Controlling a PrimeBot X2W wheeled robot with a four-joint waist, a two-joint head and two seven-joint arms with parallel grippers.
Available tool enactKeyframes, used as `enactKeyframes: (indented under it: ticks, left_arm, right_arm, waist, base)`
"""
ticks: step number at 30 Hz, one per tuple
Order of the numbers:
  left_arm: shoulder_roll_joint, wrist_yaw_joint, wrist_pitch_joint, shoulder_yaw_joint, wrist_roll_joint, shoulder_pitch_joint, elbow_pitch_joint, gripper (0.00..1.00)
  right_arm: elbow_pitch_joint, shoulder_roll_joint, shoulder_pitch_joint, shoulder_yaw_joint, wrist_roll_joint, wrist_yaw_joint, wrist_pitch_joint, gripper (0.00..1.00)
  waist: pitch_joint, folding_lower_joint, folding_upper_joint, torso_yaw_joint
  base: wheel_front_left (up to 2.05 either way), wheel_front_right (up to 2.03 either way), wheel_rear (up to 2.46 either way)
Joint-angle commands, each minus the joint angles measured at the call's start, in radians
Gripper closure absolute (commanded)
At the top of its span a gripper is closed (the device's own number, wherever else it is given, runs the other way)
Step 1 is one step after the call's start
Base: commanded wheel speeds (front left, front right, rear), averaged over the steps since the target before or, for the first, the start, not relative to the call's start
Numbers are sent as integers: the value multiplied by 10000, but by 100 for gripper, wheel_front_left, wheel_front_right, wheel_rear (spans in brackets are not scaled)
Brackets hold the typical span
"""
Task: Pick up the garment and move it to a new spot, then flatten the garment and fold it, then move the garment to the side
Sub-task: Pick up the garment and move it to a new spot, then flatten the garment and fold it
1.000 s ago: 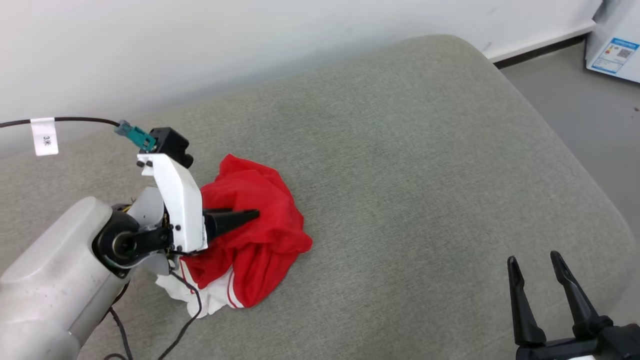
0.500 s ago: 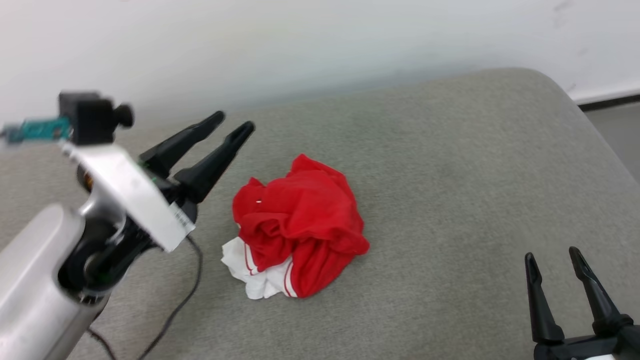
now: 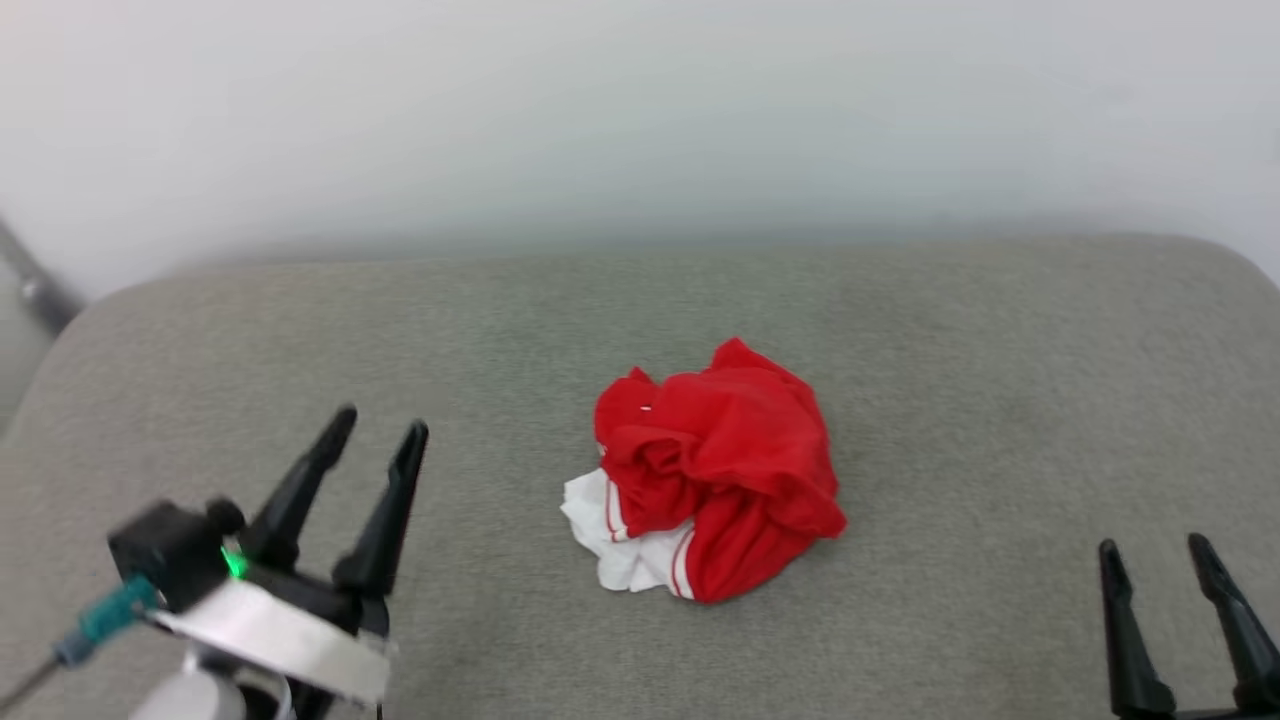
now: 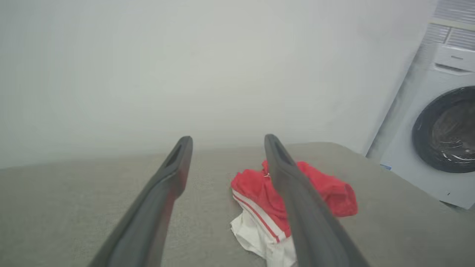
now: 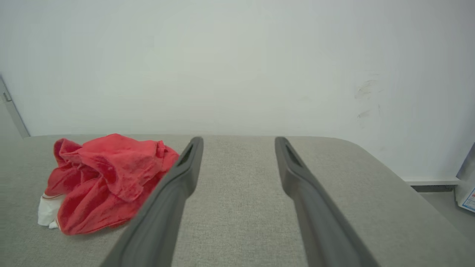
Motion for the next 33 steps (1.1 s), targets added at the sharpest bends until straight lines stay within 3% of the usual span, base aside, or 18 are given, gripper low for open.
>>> enactKeyframes:
  ticks: [1, 11, 16, 22, 33]
  left_arm:
    - [-166, -76, -28, 121, 333, 309, -12, 0]
    - [-2253, -392, -27, 2011, 3776, 2649, -447, 0]
    - [-3315, -420, -26, 2793, 4274, 3413, -917, 0]
    - [-3532, -427, -27, 2918, 4565, 3956, -1047, 0]
    - [-3297, -416, -28, 2809, 5078, 4095, -1078, 0]
  right_arm:
    - [-17, 44, 127, -115, 40, -10, -20, 0]
    - [-588, 234, 622, -98, 14, -9, -20, 0]
    - [-758, 283, 894, -65, -168, -10, -20, 0]
    - [-841, 398, 1111, -108, -355, -10, -19, 0]
    - [-786, 491, 1095, -23, -396, -9, -20, 0]
  waist:
    - [-165, 1, 0, 346]
    - [-389, 1, 0, 1034]
    - [-425, 1, 0, 1271]
    - [-441, 1, 0, 1538]
    - [-371, 1, 0, 1599]
  base:
    - [0, 0, 0]
    - [0, 0, 0]
    - [0, 0, 0]
    - [0, 0, 0]
    - [0, 0, 0]
